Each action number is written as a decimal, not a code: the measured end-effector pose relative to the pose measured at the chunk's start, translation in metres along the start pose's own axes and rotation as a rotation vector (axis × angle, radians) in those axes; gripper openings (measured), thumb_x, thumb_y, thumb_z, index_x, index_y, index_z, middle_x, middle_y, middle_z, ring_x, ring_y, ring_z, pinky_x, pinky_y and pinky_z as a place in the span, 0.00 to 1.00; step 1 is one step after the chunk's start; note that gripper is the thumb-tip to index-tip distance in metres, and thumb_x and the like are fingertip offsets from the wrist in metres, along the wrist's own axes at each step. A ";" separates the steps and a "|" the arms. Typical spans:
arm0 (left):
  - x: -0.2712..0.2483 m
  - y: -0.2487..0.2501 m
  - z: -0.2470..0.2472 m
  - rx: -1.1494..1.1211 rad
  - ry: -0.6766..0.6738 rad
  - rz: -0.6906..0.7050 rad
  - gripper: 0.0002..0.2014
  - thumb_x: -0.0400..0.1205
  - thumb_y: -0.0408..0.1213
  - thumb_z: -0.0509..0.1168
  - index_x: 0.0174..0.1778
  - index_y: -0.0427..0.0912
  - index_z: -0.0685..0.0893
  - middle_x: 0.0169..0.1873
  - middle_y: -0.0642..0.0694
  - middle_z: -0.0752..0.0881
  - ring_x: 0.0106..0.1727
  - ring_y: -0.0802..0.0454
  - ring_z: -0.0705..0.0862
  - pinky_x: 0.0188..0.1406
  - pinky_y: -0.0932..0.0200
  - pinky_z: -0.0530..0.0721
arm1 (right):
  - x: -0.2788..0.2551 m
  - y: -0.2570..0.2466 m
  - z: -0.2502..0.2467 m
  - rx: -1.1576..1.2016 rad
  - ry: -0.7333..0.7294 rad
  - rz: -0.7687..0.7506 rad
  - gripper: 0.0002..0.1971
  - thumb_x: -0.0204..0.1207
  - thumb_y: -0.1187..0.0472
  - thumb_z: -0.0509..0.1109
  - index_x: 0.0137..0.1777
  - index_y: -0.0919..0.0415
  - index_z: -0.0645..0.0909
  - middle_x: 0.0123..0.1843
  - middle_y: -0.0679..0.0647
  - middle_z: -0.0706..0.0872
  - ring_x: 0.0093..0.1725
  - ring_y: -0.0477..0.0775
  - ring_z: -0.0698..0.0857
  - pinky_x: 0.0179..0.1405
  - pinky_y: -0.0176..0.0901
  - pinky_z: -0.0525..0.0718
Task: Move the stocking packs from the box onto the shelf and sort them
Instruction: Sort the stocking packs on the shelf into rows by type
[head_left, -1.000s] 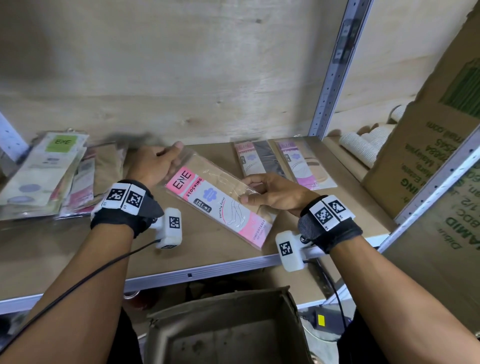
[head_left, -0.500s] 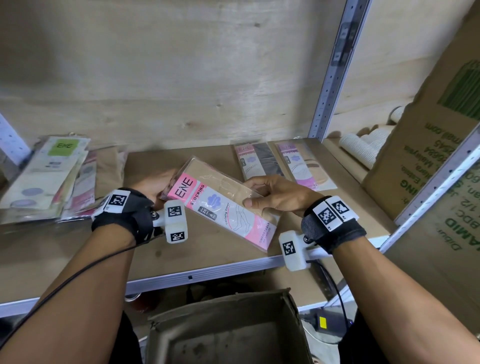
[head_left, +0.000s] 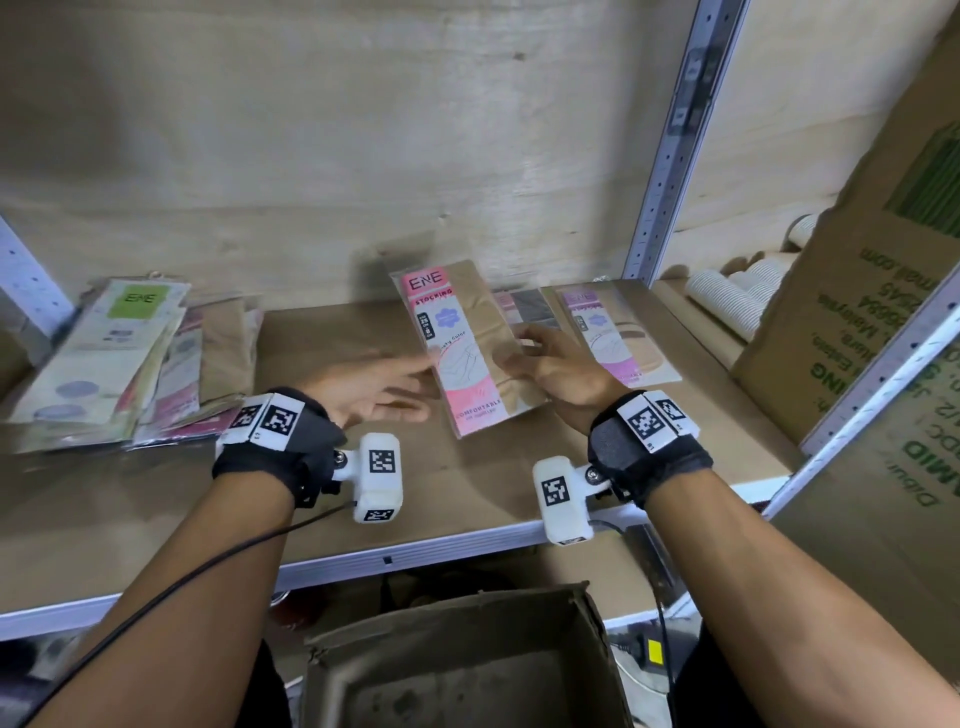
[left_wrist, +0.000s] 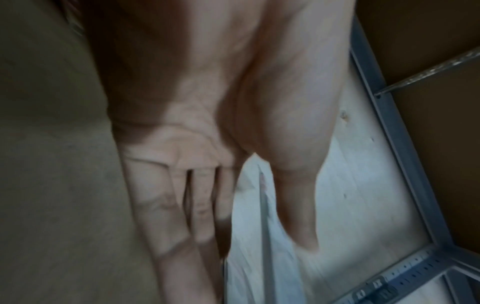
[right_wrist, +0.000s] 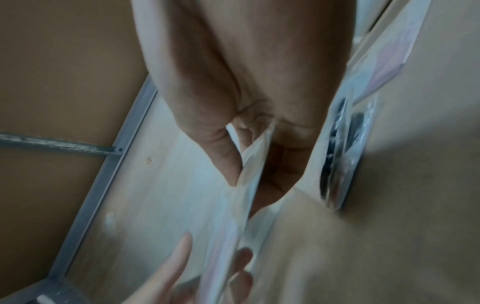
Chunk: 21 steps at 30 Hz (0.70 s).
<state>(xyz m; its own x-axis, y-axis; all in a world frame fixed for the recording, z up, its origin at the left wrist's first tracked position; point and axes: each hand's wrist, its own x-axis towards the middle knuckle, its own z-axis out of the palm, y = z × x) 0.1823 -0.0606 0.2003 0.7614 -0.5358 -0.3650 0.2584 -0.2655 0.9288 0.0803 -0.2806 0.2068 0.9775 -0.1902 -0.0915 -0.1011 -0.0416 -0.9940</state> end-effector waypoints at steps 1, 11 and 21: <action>-0.002 0.001 0.004 0.023 -0.063 0.014 0.29 0.68 0.53 0.81 0.63 0.42 0.87 0.55 0.36 0.92 0.50 0.45 0.94 0.41 0.59 0.92 | 0.001 -0.001 0.006 0.007 0.011 -0.002 0.17 0.80 0.71 0.70 0.67 0.73 0.77 0.62 0.72 0.87 0.56 0.71 0.89 0.60 0.65 0.86; -0.003 -0.004 -0.013 0.146 0.165 0.038 0.11 0.77 0.31 0.77 0.54 0.35 0.88 0.37 0.45 0.94 0.34 0.55 0.93 0.29 0.66 0.88 | 0.018 -0.001 0.040 -0.308 0.031 0.028 0.28 0.77 0.66 0.75 0.76 0.65 0.72 0.48 0.52 0.82 0.49 0.54 0.85 0.33 0.40 0.82; 0.000 -0.012 -0.021 0.260 0.231 -0.051 0.10 0.74 0.26 0.78 0.44 0.37 0.84 0.38 0.40 0.90 0.40 0.46 0.92 0.38 0.57 0.93 | 0.020 0.005 0.059 -0.682 -0.007 0.125 0.23 0.80 0.57 0.71 0.71 0.67 0.76 0.64 0.59 0.83 0.63 0.60 0.84 0.63 0.53 0.85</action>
<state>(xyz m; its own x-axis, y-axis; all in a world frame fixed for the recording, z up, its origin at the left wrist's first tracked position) 0.1921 -0.0406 0.1904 0.8738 -0.3287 -0.3585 0.1618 -0.4986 0.8516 0.1106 -0.2264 0.1962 0.9519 -0.2275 -0.2054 -0.3046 -0.6279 -0.7162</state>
